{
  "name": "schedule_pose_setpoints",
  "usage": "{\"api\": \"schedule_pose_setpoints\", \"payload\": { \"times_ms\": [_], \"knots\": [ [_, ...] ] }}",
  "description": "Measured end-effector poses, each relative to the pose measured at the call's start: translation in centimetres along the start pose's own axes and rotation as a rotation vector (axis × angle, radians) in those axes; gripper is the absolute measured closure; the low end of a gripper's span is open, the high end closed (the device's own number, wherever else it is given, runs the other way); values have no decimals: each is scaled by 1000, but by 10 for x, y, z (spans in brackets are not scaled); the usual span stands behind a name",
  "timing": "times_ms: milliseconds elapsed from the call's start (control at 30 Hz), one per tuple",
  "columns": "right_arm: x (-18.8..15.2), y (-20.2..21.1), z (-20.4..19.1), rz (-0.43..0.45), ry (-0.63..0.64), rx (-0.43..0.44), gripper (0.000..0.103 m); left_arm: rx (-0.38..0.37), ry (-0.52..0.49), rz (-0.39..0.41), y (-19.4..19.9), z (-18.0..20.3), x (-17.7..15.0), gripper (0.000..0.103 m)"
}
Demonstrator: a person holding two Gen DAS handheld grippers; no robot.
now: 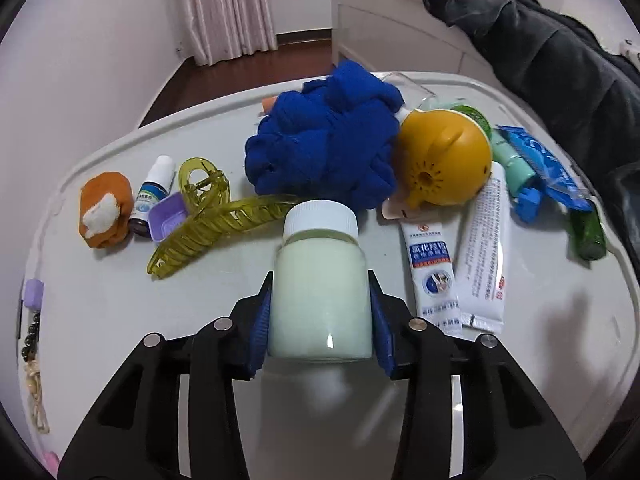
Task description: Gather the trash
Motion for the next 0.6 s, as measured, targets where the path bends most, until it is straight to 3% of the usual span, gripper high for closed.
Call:
{"api": "schedule_pose_setpoints", "payload": {
  "times_ms": [267, 500, 600],
  "knots": [
    [-10, -9, -16, -17, 49, -8, 86, -55, 24, 68, 75, -11, -40, 62],
    [-40, -3, -33, -72, 137, 24, 86, -40, 19, 58, 163, -6, -107, 62],
    [-64, 10, -40, -97, 162, 27, 86, -44, 62, 52, 192, -5, -137, 62]
  ]
}}
Point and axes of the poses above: each gripper's, at about its wrist camera, not at the fingertips, and y roughly against the way its jaws point, z to its right, x to its top, the point moved 1 cm from there along -y, roughly the way its jaws point, and after that the axes turned 10 degrees about -y, right-handed, at the moved point
